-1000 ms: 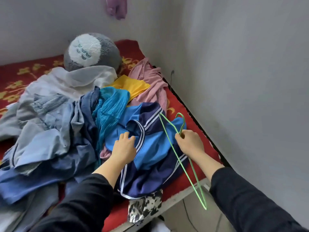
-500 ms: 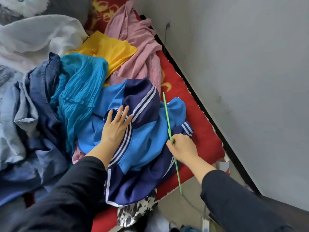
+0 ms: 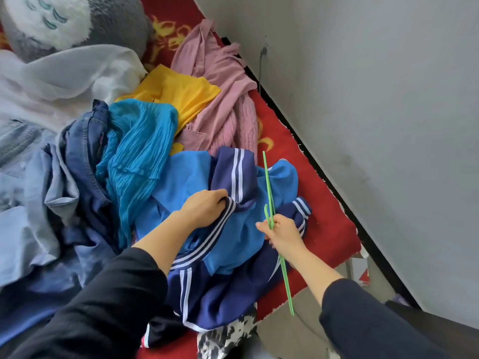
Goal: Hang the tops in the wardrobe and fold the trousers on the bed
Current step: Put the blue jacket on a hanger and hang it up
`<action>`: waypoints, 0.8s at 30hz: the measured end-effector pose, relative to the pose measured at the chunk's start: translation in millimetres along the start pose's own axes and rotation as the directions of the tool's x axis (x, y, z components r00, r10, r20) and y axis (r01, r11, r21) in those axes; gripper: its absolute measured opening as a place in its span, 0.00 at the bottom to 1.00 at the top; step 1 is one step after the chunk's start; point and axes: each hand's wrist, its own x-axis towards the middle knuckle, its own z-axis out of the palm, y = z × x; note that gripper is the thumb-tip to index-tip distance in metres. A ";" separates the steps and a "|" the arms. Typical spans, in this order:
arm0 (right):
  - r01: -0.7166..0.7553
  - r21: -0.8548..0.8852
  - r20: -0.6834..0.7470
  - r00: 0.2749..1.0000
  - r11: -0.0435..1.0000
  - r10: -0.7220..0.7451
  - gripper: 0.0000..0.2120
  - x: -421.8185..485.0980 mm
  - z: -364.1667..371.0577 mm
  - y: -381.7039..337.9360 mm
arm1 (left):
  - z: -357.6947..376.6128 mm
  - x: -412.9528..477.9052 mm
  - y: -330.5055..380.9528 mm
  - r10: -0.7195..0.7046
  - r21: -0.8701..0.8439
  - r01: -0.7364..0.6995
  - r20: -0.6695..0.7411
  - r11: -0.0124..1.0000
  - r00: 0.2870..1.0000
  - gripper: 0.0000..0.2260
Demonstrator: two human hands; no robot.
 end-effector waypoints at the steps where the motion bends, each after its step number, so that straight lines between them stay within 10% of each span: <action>1: -0.001 0.016 0.030 1.000 1.000 0.001 0.14 -5.0 3.1 -6.2 | -4.9 -6.3 7.6 0.008 -0.065 -0.008 -0.012 0.998 1.000 0.09; 7: -0.025 0.096 0.090 0.996 0.995 0.017 0.31 -49.4 31.5 -45.0 | -67.3 -52.8 53.1 -0.103 -0.629 0.093 0.020 0.771 0.994 0.14; 13: 0.147 0.189 -0.104 0.986 0.971 -0.130 0.17 -94.6 41.2 -84.5 | -148.6 -117.1 100.6 -0.107 -0.830 0.115 0.067 0.546 0.992 0.12; 18: 0.137 -0.103 -0.233 0.960 0.985 -0.157 0.11 -115.5 3.8 -120.6 | -220.2 -160.7 87.6 -0.278 -0.767 0.057 -0.161 0.639 0.947 0.14; 24: 0.296 -0.017 -0.342 0.896 0.955 -0.284 0.15 -131.9 -45.9 -203.6 | -281.5 -220.1 38.7 -0.268 -0.435 0.084 -0.383 0.896 0.884 0.16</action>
